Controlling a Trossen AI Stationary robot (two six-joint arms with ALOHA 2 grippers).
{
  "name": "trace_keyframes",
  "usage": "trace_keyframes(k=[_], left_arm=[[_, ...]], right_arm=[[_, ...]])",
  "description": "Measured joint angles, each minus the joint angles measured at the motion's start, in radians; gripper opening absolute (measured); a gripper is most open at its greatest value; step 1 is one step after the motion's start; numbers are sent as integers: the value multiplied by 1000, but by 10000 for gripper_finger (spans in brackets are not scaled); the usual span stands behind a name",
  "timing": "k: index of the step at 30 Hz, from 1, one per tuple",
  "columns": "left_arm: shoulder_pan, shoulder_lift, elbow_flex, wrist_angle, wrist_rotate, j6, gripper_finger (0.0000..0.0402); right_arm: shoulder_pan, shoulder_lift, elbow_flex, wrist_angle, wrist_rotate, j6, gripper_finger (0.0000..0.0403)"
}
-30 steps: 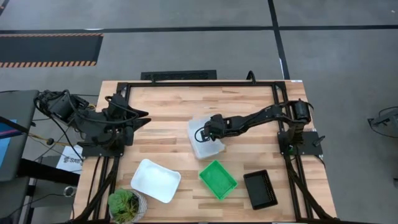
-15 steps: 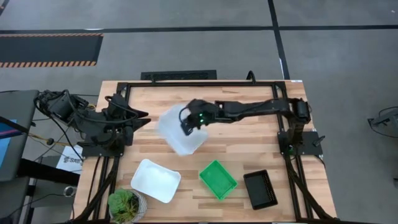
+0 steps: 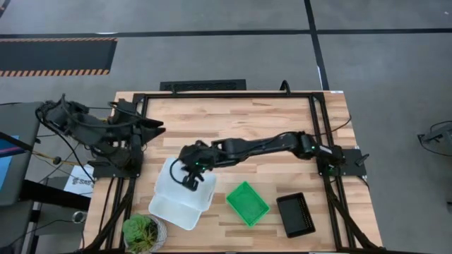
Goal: Stack baskets by color
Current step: Stack the top white bin on the bottom white bin
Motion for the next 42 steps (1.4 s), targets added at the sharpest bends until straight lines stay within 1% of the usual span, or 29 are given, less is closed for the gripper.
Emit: trace_keyframes(k=[2, 3, 5, 7, 8, 11, 13, 19, 26, 28, 33, 36, 38, 42], left_arm=[[0, -11, 12, 3, -3, 0, 122], [0, -18, 18, 2, -6, 3, 122], [0, -31, 29, 3, -10, 9, 122], [0, -45, 32, 2, -12, 12, 122], [0, -52, 32, 2, -16, 12, 122], [0, -62, 32, -1, -32, 13, 122], [0, -67, 32, -1, -34, 13, 122], [0, -61, 32, -7, -34, 19, 122], [0, -59, 32, -8, -36, 24, 122], [0, -58, 32, -8, -36, 30, 122], [0, -56, 32, -8, -36, 30, 122], [0, -52, 32, -8, -36, 29, 122], [0, -49, 32, -8, -33, 29, 122], [0, -49, 32, -8, -29, 29, 122]], right_arm=[[10, 65, 96, -15, -5, -28, 1], [12, 88, 113, 1, -12, -45, 1], [9, 96, 85, 91, -42, -45, 1], [2, 112, 85, 78, -48, -46, 1], [0, 128, 94, 117, -48, -45, 1], [-7, 150, 100, 101, -44, -63, 1], [-7, 162, 100, 163, -60, -55, 1], [12, 159, 101, 160, -67, -60, 0], [44, 158, 101, 202, -66, -53, 0], [51, 158, 101, 201, -60, -47, 0], [70, 158, 101, 190, 9, -41, 0], [74, 158, 101, 192, 15, -25, 0], [77, 179, 104, 209, 21, -19, 0], [89, 214, 100, 187, 21, -3, 0]])
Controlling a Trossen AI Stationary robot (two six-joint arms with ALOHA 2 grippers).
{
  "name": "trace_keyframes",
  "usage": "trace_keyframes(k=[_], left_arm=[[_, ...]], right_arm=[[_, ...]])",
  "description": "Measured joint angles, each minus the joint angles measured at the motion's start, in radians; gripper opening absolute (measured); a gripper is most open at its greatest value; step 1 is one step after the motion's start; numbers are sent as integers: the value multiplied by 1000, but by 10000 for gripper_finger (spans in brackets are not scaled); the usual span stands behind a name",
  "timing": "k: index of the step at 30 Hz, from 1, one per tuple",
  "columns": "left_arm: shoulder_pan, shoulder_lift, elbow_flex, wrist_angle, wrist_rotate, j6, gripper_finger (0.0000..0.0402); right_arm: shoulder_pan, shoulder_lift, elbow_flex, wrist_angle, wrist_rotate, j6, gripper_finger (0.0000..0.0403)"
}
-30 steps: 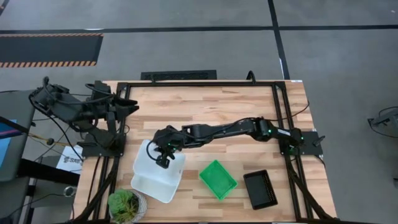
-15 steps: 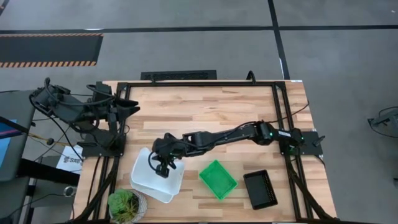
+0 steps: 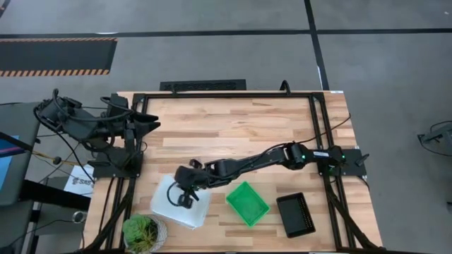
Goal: Stack baskets by color
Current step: Stack the top white bin on the bottom white bin
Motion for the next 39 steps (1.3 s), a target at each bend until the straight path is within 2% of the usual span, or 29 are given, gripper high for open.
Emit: trace_keyframes(k=[9, 22, 39], left_arm=[[0, 0, 0, 0, 2, -1, 122], [0, 0, 0, 0, 8, -4, 122], [0, 0, 0, 1, 14, -9, 122]], right_arm=[[12, 2, 0, -81, 27, 15, 0], [11, -4, 0, -236, -5, 12, 0], [9, -4, 0, -301, -9, 6, 2]])
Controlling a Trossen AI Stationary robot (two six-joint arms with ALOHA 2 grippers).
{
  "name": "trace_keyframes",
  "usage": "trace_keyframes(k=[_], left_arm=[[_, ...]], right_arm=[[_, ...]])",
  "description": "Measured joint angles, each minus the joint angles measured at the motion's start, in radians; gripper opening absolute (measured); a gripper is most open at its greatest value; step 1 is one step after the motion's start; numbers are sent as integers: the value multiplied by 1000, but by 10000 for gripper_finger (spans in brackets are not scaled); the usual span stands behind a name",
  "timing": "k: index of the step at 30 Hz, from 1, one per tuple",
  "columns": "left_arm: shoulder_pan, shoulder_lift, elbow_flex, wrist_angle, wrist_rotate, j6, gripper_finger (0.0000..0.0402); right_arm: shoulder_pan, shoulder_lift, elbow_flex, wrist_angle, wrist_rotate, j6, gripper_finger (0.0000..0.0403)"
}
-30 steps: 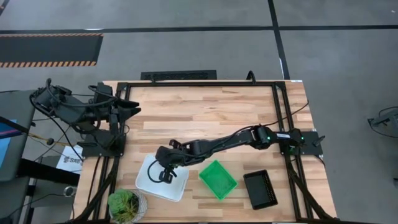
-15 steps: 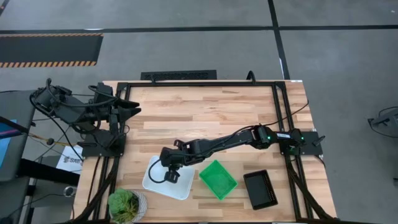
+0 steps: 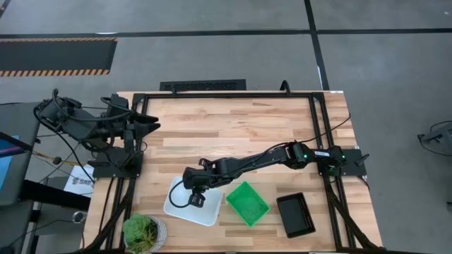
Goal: Stack baskets by color
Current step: Stack the top white bin on the bottom white bin, then return to Home Position
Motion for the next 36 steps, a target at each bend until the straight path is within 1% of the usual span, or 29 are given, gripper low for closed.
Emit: trace_keyframes(k=[5, 17, 23, 26, 30, 36], left_arm=[[0, 0, 0, 0, 10, 0, 122], [0, 0, 0, 0, 10, 0, 122], [0, 0, 0, 0, 10, 14, 122], [0, 0, 0, 0, 8, 14, 122], [0, -1, 0, 2, 6, 17, 122], [0, 0, 0, 5, -6, 18, 122]], right_arm=[[0, 0, 0, -2, 0, -24, 20], [-8, 0, 0, 2, 0, -36, 112], [-12, -23, 11, 27, 0, -62, 136], [-16, -73, 10, 3, -1, -102, 139], [-22, -187, 10, -43, -4, -181, 134], [-24, -433, 10, -164, -4, -338, 128]])
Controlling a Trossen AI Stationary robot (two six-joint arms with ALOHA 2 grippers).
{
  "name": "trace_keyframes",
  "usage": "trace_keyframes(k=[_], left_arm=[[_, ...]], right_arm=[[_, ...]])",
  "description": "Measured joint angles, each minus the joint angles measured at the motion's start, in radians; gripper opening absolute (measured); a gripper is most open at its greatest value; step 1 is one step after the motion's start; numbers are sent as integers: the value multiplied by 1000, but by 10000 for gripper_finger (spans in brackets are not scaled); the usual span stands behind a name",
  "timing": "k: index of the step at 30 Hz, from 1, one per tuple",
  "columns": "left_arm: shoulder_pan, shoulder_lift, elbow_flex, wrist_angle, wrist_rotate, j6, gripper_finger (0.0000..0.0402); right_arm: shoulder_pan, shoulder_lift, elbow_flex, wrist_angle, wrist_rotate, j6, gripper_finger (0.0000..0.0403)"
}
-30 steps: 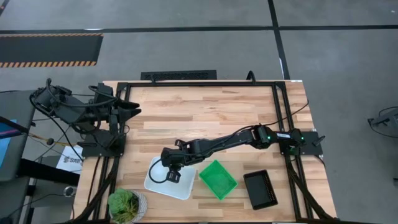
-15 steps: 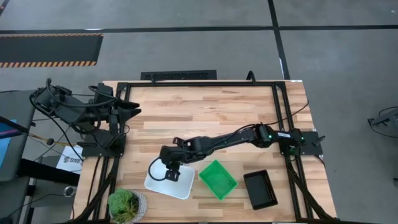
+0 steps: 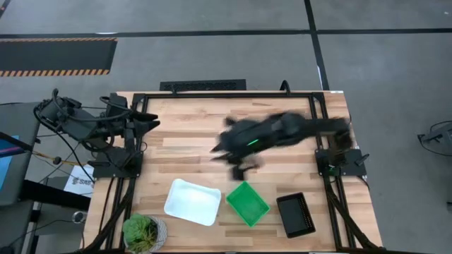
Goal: Stack baskets by color
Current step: Return to Home Position
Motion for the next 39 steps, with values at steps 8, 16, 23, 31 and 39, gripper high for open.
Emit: trace_keyframes(k=[8, 16, 23, 31, 39], left_arm=[[0, 1, 0, -61, 26, 3, 122], [13, -3, 0, -107, -72, 149, 122], [20, -99, -66, -45, -57, 185, 122], [18, -337, -419, 253, 23, 189, 122], [18, -597, -795, 630, 186, 236, 122]], right_arm=[[-38, -422, 2, -274, 16, -156, 130], [-73, -739, -78, -492, 57, -65, 129], [-73, -1013, -588, -83, -20, -92, 128], [-132, -1339, -1322, 561, -131, -20, 129], [-159, -1613, -1780, 997, -189, 76, 128]])
